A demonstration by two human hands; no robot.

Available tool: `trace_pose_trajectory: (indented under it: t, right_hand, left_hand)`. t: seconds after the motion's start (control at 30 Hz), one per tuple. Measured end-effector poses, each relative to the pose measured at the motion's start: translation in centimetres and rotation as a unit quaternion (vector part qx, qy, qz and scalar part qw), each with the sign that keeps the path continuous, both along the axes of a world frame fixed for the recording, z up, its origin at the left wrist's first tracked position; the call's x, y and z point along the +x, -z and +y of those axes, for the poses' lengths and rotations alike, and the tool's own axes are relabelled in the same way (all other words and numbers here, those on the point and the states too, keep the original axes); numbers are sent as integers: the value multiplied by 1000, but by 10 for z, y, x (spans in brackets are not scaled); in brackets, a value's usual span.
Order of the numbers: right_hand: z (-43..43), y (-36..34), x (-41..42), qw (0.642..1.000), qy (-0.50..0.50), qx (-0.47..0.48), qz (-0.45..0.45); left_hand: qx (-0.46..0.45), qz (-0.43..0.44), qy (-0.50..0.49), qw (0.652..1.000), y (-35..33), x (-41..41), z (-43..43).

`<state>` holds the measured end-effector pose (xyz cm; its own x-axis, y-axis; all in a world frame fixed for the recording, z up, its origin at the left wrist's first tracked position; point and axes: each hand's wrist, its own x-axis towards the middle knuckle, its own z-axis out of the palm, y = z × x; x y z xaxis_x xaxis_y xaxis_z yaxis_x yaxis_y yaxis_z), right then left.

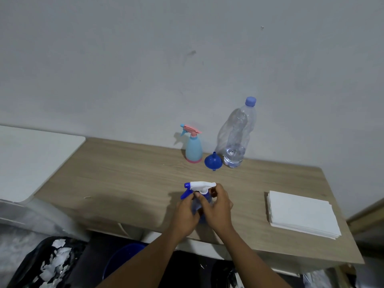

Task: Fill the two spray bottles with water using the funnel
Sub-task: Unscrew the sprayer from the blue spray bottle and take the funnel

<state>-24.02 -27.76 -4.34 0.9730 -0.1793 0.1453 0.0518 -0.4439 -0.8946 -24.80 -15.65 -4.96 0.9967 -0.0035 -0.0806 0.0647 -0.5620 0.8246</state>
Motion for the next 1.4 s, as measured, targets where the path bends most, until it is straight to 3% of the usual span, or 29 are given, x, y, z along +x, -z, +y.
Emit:
trace_pose_trajectory:
  t: [0.57,0.67,0.83,0.97,1.03,1.1,1.23,1.4]
  right_hand:
    - [5,-2,-1,1000,17,4,5]
    - [9,-6,1,999,14,-3,-35]
    - [12,-46,15,990,27,100,-92]
    - [-19,-102,52,971,112,160,-135]
    - [-48,-107,74,982,128,113,-84]
    - [-74,-88,88,990,135,41,26]
    - [-93,-18,87,964,104,-75,232]
    - [-90,58,77,943,74,-115,304]
  left_hand:
    - [-17,-24,18,999,3,0,5]
    - [-11,-41,20,999,6,1,4]
    - [-43,-53,10,998,13,3,5]
    - [-36,-68,4,997,17,5,5]
    - [-49,-72,0,996,19,5,5]
    - [-63,-66,-5,996,16,4,5]
    - [-94,-58,-10,994,14,5,3]
    - [-123,-39,-6,992,22,10,2]
